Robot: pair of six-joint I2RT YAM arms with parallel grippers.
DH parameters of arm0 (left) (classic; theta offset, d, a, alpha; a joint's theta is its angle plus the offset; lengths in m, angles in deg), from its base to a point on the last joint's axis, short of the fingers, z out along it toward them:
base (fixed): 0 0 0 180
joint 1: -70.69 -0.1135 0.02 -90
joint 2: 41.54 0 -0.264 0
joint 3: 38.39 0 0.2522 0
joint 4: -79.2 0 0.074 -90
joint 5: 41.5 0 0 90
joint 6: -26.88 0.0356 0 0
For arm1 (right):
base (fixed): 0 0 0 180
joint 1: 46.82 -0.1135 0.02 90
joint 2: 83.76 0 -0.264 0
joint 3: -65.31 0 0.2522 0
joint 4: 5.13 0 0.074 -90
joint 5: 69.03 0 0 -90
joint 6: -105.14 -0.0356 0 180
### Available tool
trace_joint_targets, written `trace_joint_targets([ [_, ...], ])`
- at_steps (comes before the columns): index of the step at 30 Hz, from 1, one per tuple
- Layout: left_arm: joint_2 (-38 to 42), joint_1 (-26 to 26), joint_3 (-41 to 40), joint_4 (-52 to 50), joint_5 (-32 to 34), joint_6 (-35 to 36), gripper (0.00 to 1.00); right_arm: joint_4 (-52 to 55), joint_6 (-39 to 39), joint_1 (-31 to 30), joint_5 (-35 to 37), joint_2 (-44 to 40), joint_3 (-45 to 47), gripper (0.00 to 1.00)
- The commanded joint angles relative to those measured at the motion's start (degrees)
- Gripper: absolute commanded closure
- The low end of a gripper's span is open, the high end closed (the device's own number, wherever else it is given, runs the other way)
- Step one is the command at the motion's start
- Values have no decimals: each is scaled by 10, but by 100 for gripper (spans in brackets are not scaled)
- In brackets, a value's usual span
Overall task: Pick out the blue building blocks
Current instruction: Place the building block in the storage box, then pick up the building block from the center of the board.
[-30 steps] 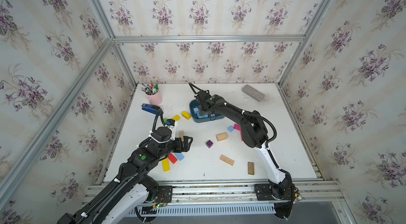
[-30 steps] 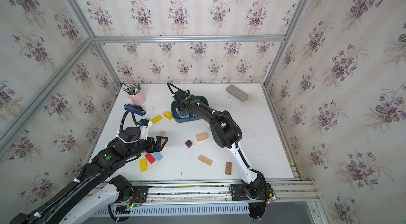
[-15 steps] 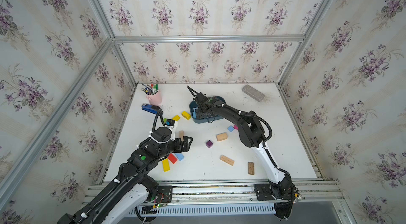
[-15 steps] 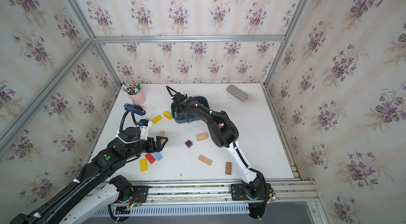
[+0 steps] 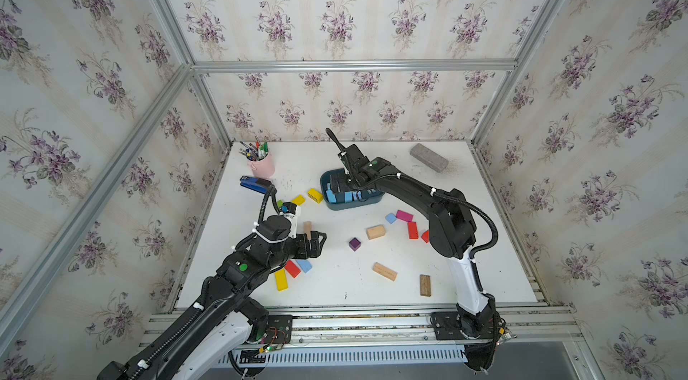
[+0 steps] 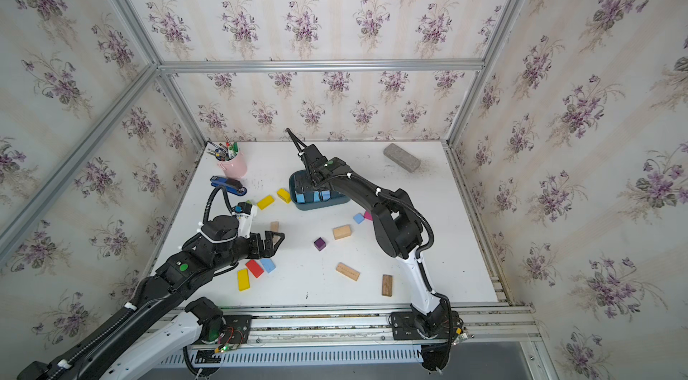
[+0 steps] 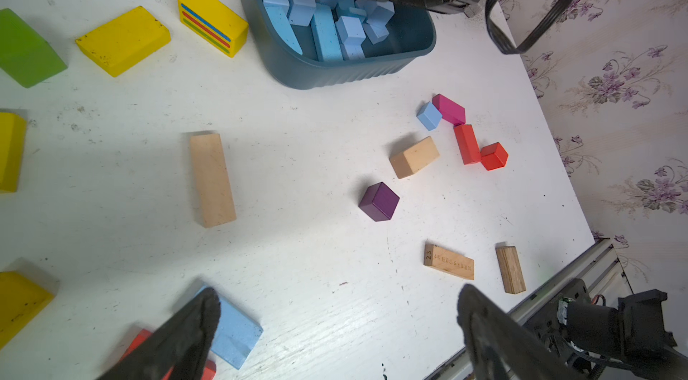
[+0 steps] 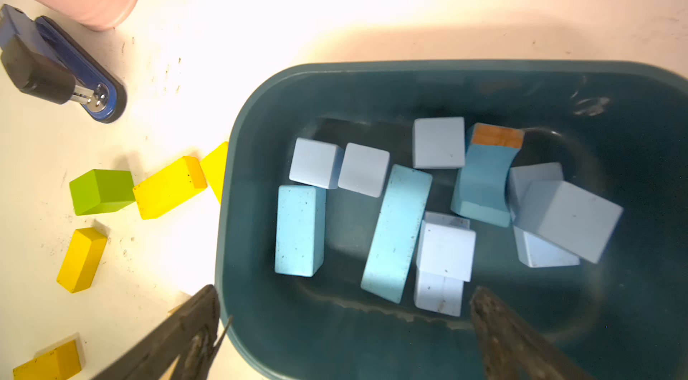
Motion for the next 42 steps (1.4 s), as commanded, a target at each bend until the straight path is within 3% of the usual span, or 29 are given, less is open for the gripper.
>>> trace_joint_targets([
  [1, -2, -1, 3, -1, 8, -1, 1, -13, 8, -1, 10, -15, 10, 0],
  [6, -1, -1, 5, -1, 7, 1, 1, -51, 16, -1, -9, -74, 71, 0],
  [14, -8, -1, 2, -19, 12, -23, 1, -98, 15, -3, -27, -244, 265, 0],
  [25, -19, 24, -40, -62, 74, -153, 2, -105, -18, -3, 1, -434, 497, 0],
  [31, -6, 73, -73, -68, 139, -236, 9, -108, -30, -3, 15, -489, 553, 0],
  [42, -104, 77, -35, -70, 175, -254, 9, -103, -47, -2, 27, -544, 587, 0],
])
